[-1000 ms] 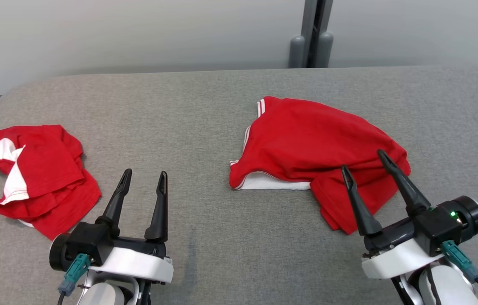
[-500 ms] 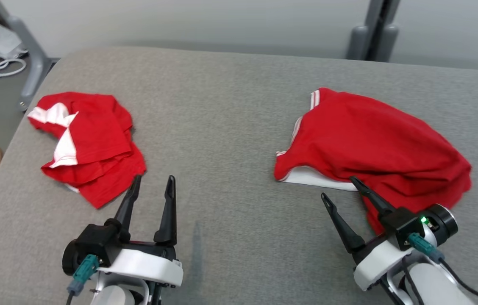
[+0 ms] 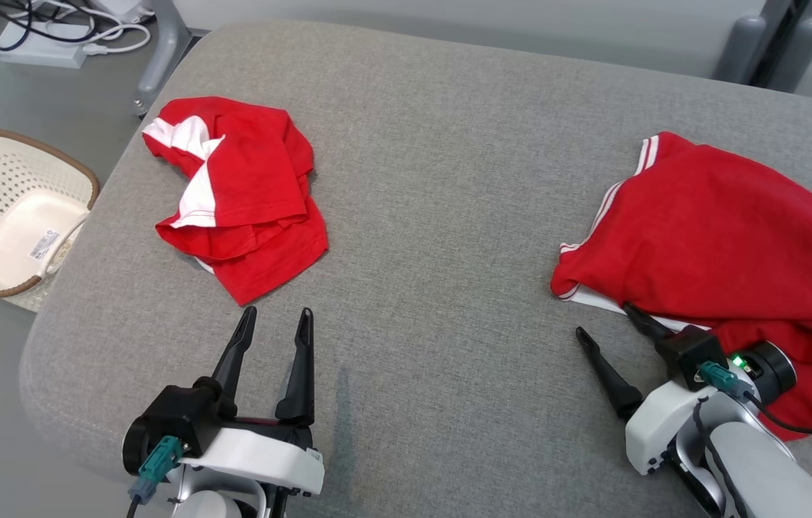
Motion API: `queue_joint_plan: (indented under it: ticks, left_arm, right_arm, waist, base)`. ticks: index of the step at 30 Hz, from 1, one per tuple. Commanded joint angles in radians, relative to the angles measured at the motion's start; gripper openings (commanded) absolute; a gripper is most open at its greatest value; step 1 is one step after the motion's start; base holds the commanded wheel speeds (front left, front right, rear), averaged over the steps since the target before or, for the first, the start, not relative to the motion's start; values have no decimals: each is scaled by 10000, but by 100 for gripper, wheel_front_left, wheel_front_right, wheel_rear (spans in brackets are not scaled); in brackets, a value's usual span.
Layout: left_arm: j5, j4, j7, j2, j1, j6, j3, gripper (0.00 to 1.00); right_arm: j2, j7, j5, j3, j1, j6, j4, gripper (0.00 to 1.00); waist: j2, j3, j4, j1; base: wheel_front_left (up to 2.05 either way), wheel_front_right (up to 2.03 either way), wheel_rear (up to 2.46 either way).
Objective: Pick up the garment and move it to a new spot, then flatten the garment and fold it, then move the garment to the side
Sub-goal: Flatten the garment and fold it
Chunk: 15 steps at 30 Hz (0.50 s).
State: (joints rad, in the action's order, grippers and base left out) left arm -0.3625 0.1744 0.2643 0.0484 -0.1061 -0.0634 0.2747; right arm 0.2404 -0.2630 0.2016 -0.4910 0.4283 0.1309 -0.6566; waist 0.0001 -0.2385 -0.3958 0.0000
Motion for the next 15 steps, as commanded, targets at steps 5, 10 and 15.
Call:
queue_joint_plan:
  ticks: [5, 10, 15]
  left_arm:
    - [-85, -5, 2, 38, 74, -139, 103, 100]
    - [-95, -5, 2, 37, 4, -163, 139, 100]
    - [-148, 10, 2, 36, -166, -189, 247, 100]
  right_arm:
    - [157, 8, 300, -209, 417, -3, -680, 100]
    - [274, 3, 178, -104, 683, -4, -1026, 100]
    - [214, -8, -222, 243, 844, -4, -1233, 100]
  waist:
    - [-1, -164, -211, 0]
    - [-1, -238, -217, 0]
    - [-1, -306, -170, 0]
  base:
    - [0, 0, 0]
    - [0, 0, 0]
    - [0, 0, 0]
